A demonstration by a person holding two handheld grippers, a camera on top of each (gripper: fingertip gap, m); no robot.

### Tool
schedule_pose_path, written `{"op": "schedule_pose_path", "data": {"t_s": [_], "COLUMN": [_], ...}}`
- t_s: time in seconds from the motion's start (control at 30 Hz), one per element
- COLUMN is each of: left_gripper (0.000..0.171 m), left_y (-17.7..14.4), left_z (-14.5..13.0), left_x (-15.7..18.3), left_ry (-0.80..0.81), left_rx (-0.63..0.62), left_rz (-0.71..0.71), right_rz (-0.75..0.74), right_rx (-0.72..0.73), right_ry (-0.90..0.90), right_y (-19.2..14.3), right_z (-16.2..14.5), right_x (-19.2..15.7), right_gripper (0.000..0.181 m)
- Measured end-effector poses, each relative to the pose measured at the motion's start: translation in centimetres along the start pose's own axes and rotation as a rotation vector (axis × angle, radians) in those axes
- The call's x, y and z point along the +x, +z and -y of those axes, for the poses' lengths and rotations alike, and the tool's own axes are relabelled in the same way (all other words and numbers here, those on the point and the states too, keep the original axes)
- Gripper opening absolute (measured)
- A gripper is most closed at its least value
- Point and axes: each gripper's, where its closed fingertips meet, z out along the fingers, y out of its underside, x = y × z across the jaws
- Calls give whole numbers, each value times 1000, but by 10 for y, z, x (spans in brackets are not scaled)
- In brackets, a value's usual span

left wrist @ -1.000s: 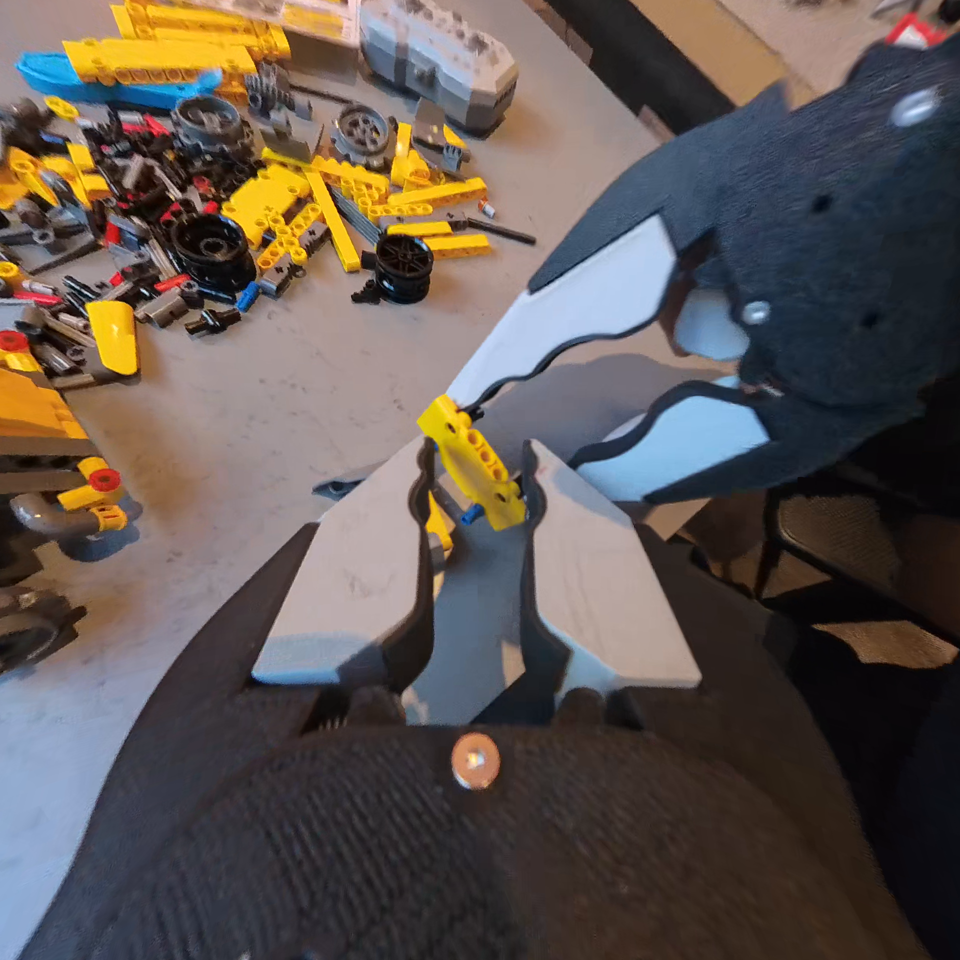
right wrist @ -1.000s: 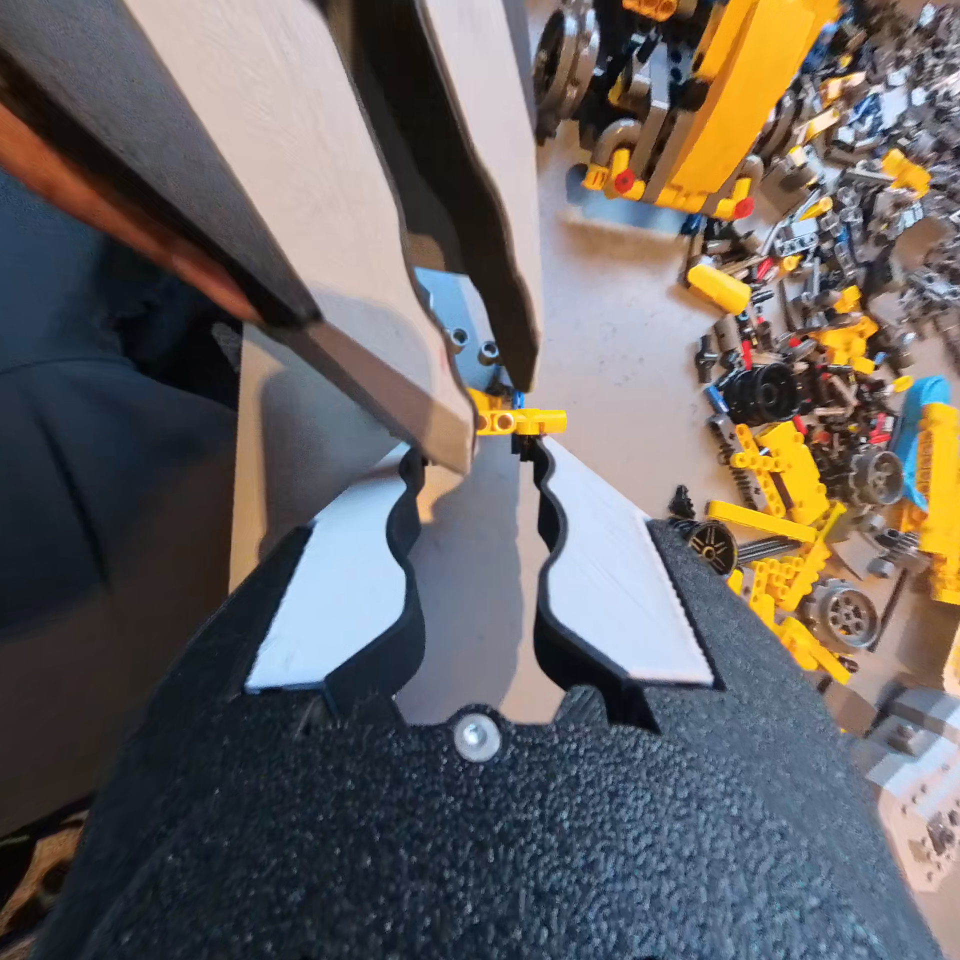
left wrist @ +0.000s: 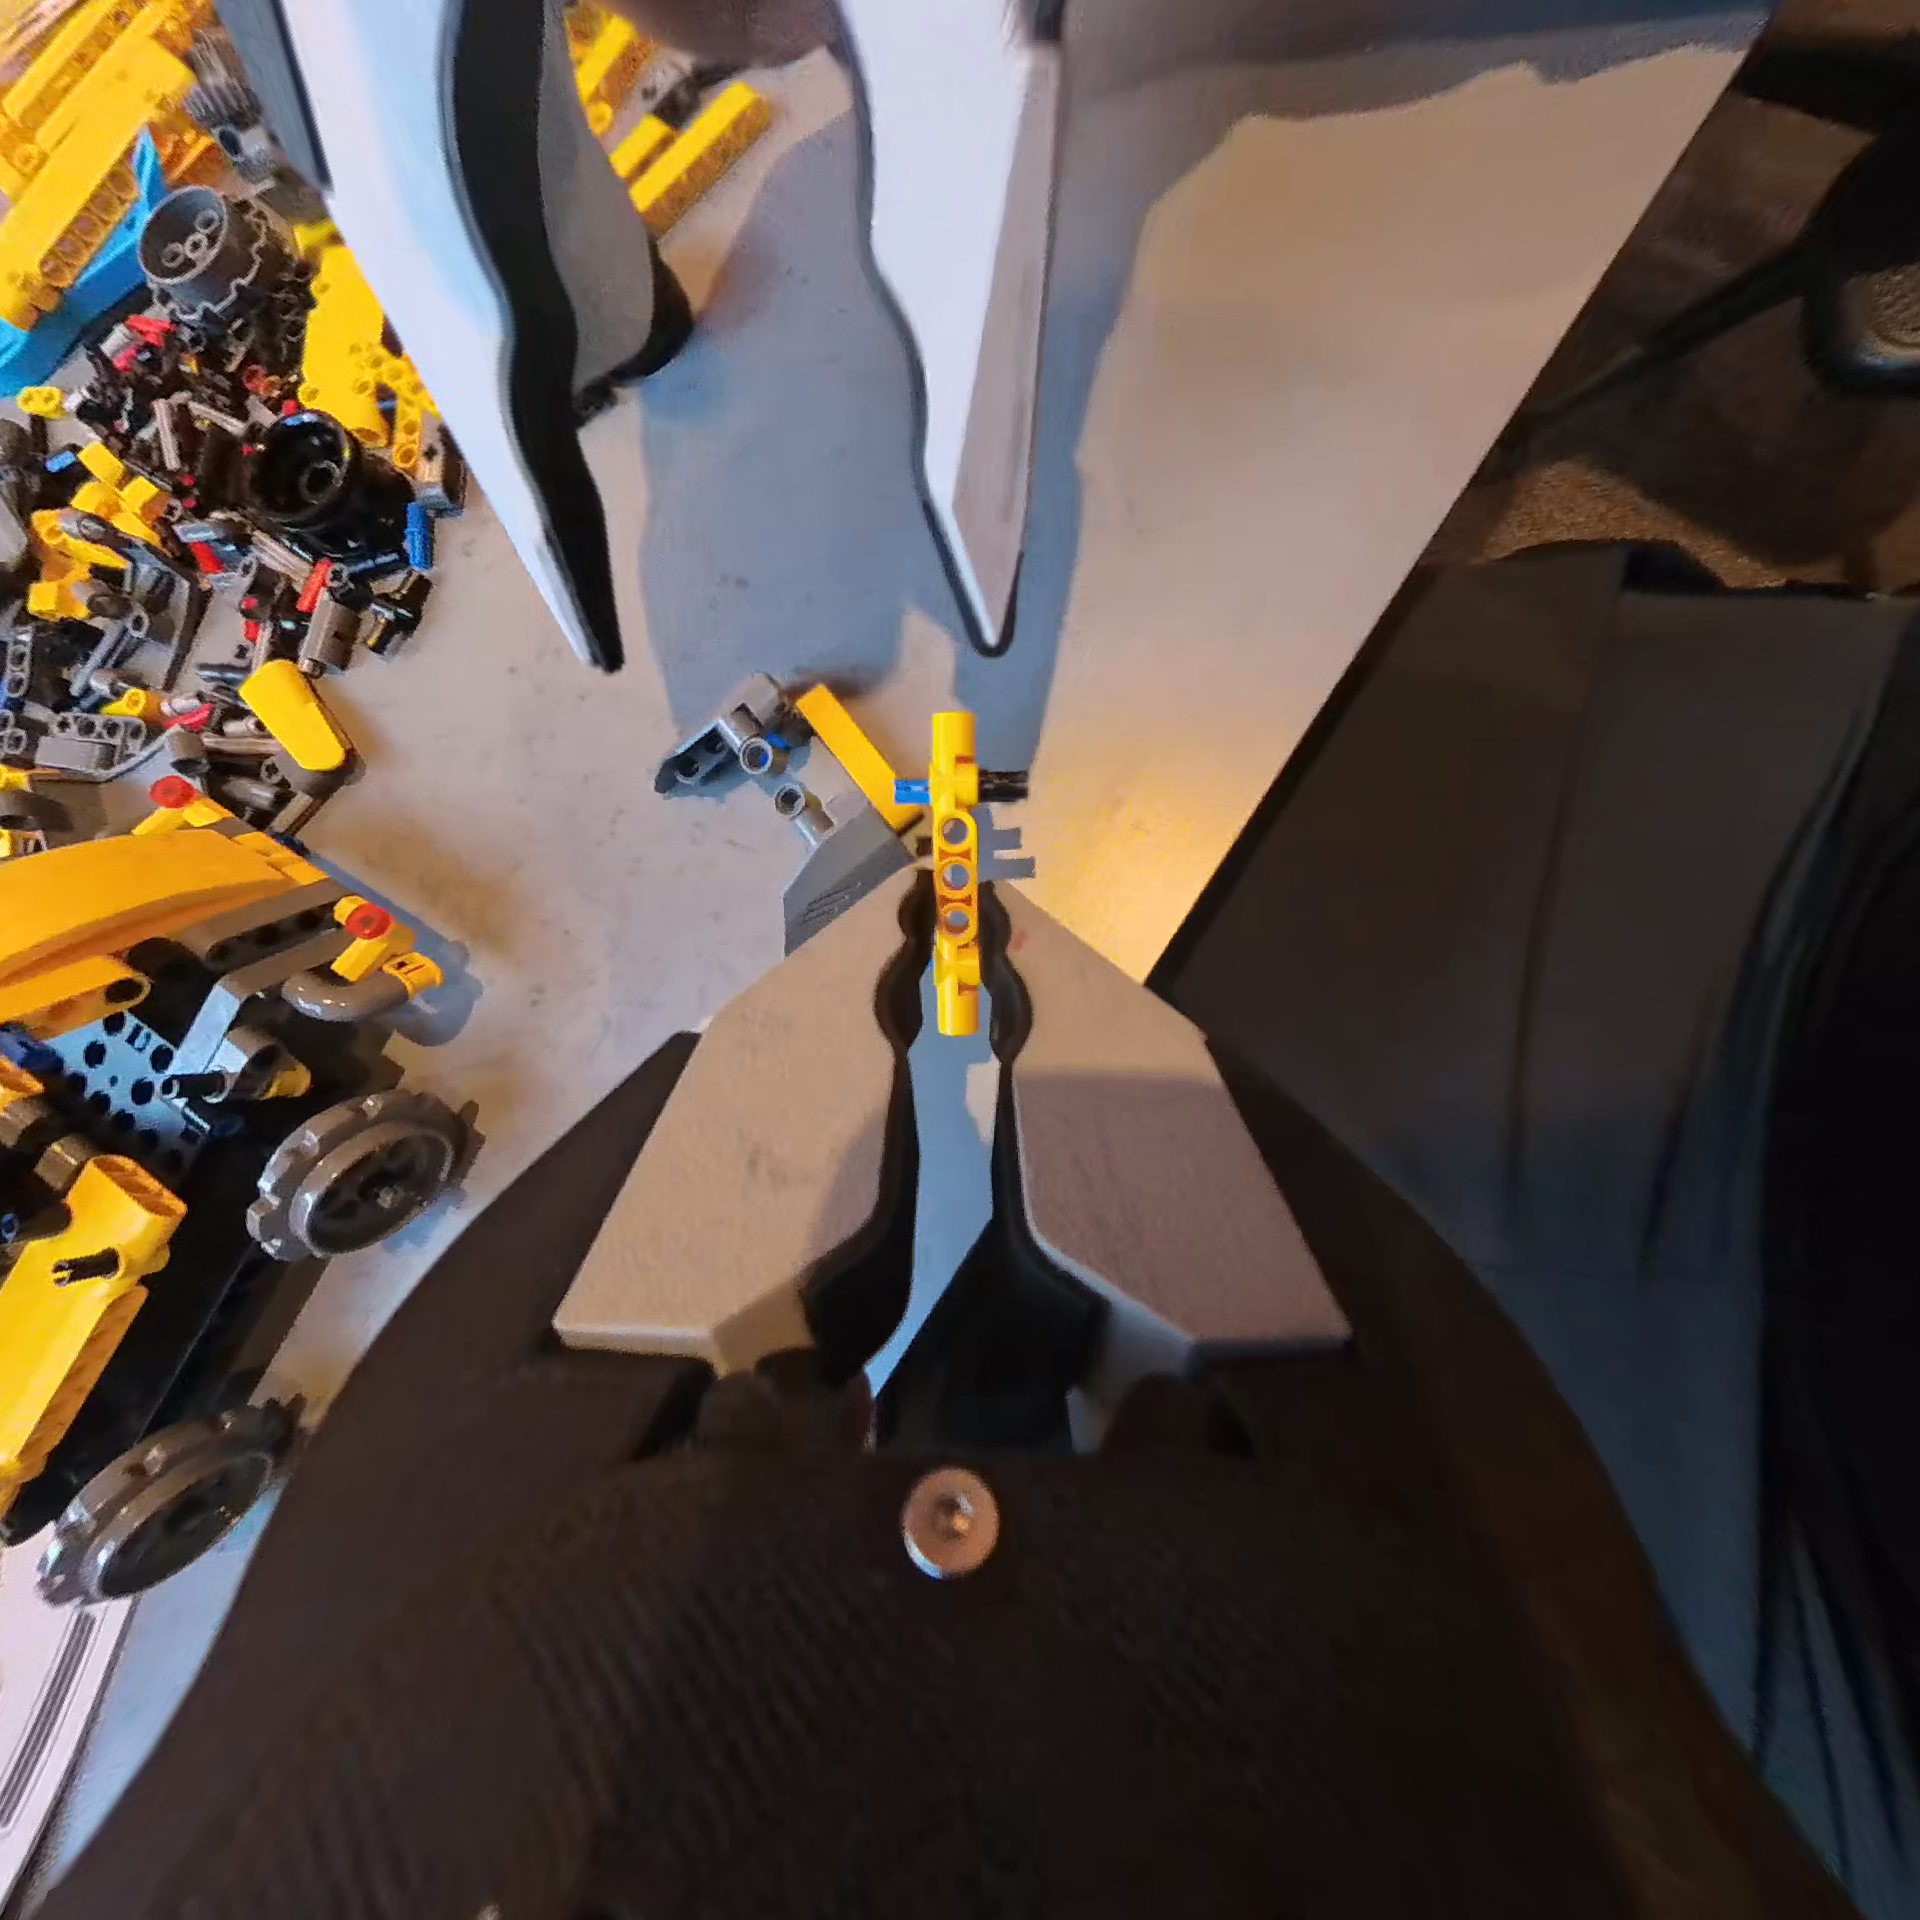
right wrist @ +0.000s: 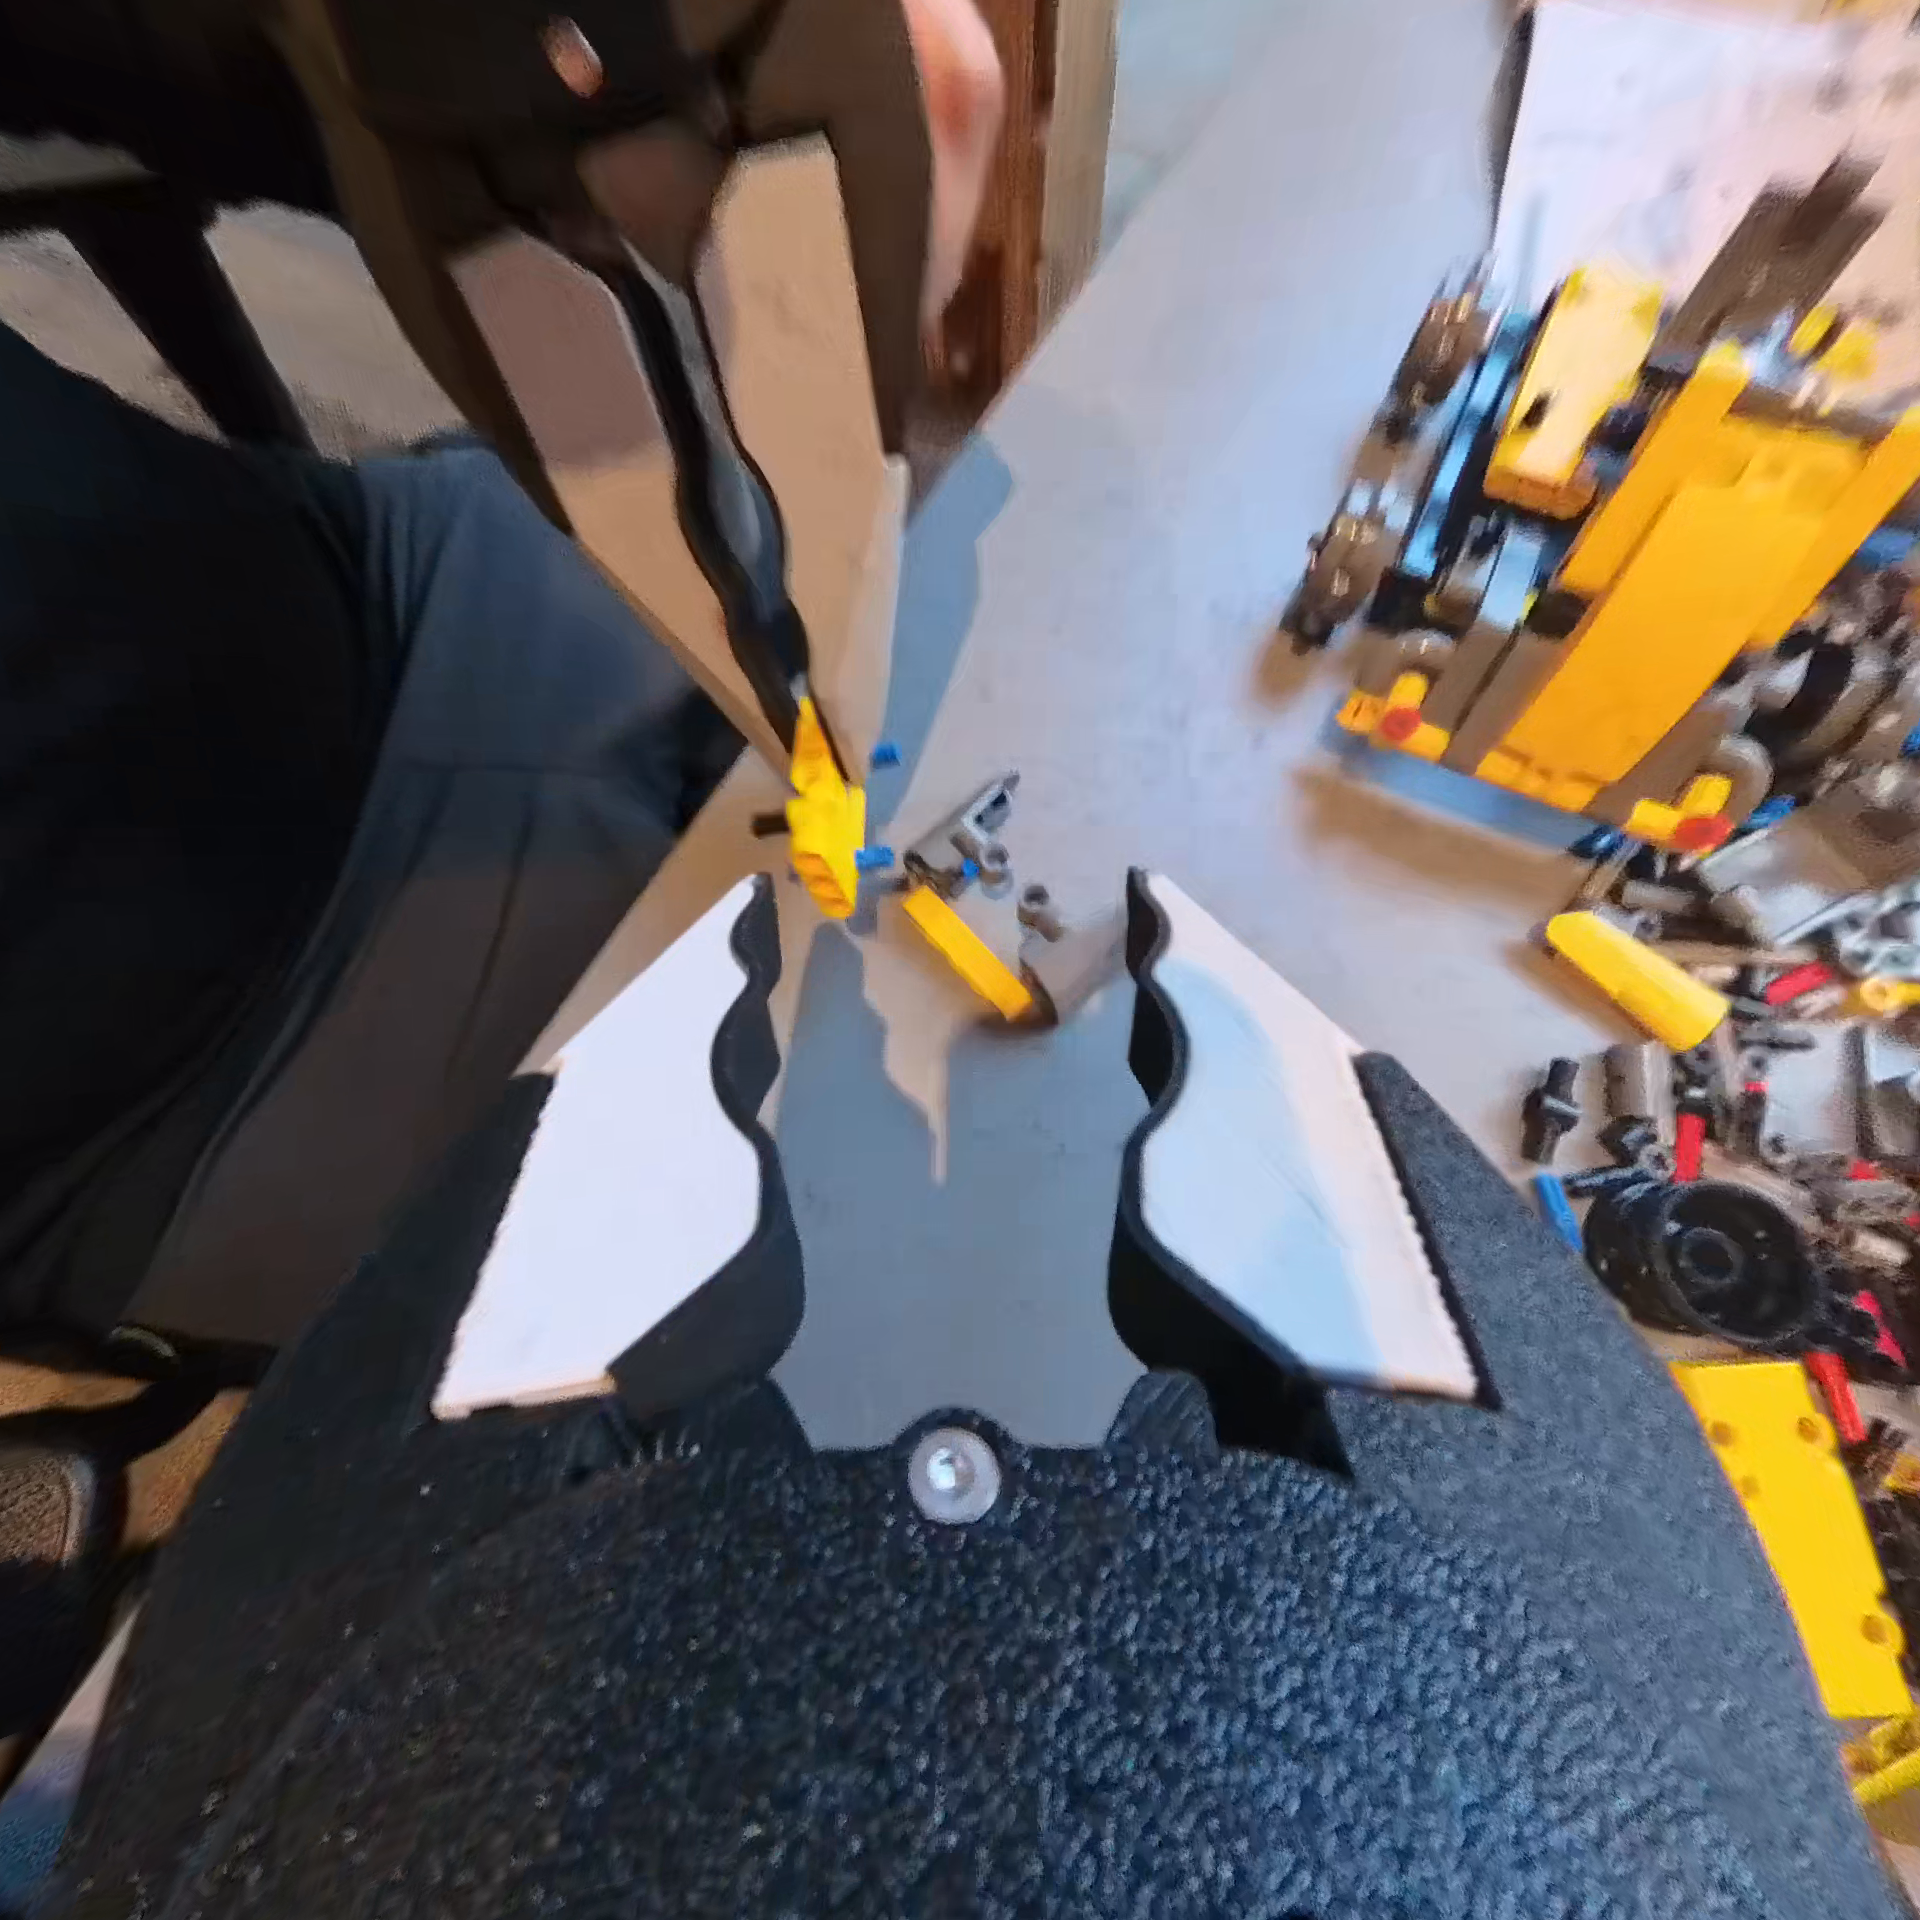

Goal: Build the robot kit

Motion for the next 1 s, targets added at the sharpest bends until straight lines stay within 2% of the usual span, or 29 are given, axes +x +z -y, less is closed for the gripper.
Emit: {"op": "schedule_pose_path", "data": {"t_s": [0.1,0.13,0.27,0.37,0.43,0.57,0.7,0.8,0.87,1.0], "left_gripper": [6,6,6,6,6,6,6,6,6,6], "left_y": [2,3,1,-4,-9,-10,-4,-9,-10,-2], "left_z": [-5,-8,-13,-18,-15,-5,-11,-4,4,-4], "left_x": [-8,-13,-29,-34,-27,3,8,-2,-5,-5], "left_ry": [-13,-17,-16,89,211,429,615,621,603,654], "left_rx": [5,0,9,-7,3,8,-96,-100,-66,-116], "left_rz": [23,34,52,57,51,-2,-47,-120,-192,-303], "right_rz": [17,9,-45,-78,-133,-212,-293,-401,-426,-499], "right_rx": [-101,-103,-104,-148,-158,-30,130,85,78,93], "right_ry": [39,47,98,69,57,74,62,47,105,158], "right_y": [15,18,11,7,3,-4,2,10,13,5], "right_z": [-20,-23,-27,-32,-33,-15,9,0,-6,-11], "right_x": [5,5,-5,-27,-30,-26,-35,-34,-34,-26], "right_gripper": [69,73,68,60,59,54,49,39,46,55]}}
